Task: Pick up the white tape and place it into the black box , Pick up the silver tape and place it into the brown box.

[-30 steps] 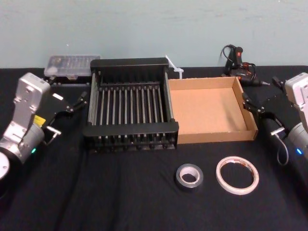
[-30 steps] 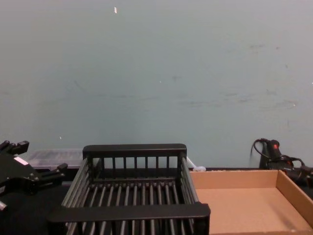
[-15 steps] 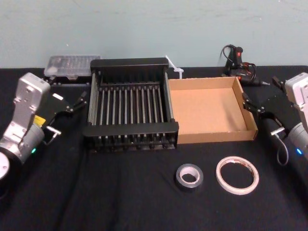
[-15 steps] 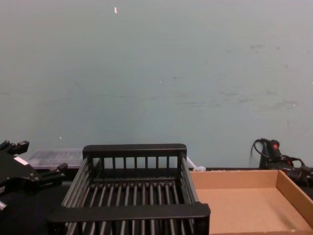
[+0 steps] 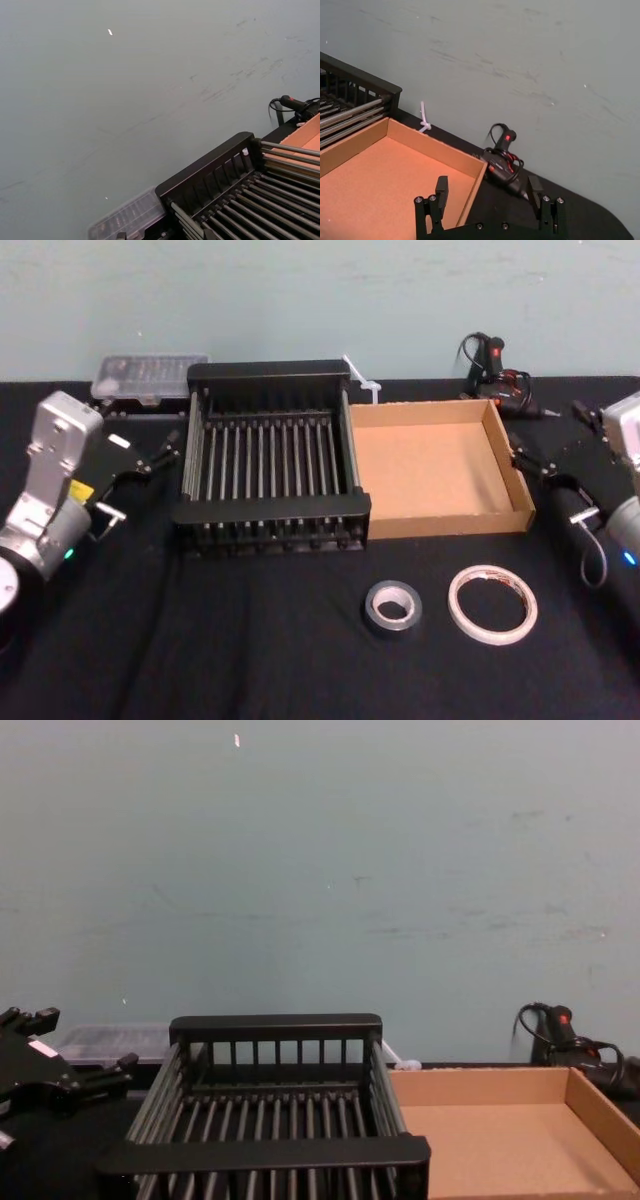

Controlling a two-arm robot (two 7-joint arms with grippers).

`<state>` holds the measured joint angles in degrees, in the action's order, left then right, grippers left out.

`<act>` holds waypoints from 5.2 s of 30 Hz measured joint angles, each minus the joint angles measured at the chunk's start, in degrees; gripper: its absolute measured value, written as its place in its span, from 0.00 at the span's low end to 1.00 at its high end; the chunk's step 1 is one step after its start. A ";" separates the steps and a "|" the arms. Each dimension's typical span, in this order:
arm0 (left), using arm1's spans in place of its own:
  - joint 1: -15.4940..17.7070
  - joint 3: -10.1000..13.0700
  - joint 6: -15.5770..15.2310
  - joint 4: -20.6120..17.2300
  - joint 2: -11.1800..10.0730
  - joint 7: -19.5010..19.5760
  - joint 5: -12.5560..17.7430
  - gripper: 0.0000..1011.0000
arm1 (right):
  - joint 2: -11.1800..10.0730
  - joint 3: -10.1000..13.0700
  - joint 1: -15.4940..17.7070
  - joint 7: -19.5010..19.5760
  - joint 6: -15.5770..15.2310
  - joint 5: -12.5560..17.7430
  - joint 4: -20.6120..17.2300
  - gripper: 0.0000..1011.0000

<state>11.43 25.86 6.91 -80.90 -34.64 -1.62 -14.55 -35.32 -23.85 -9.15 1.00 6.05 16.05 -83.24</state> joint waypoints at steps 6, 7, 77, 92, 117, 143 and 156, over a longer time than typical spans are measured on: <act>0.00 0.00 0.00 0.00 0.00 0.00 0.00 0.99 | -1.22 3.18 3.62 -1.71 -2.22 3.68 -3.71 0.99; 0.00 0.00 0.00 0.00 0.00 0.00 0.00 0.99 | -1.39 3.60 4.12 -1.91 -2.42 4.03 -4.20 0.99; 0.00 0.00 0.00 0.00 0.00 0.00 0.00 0.99 | -0.49 12.59 23.20 -11.64 -16.62 7.37 -17.16 0.99; 0.00 0.00 0.00 0.00 0.00 0.00 0.00 0.99 | 1.79 12.37 21.44 -13.50 -17.11 4.72 -13.72 0.99; 0.00 0.00 0.00 0.00 0.00 0.00 0.00 0.99 | 4.04 14.17 21.54 -15.75 -17.83 1.67 -13.07 0.99; 0.00 0.00 0.00 0.00 0.00 0.00 0.00 0.99 | 3.92 14.10 21.57 -15.61 -17.81 1.86 -13.16 0.64; 0.00 0.00 0.00 0.00 0.00 0.00 0.00 0.99 | 3.92 14.10 21.57 -15.59 -17.81 1.94 -13.18 0.24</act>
<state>11.43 25.86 6.91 -80.90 -34.65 -1.62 -14.55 -31.40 -9.75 12.42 -14.59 -11.76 18.00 -96.42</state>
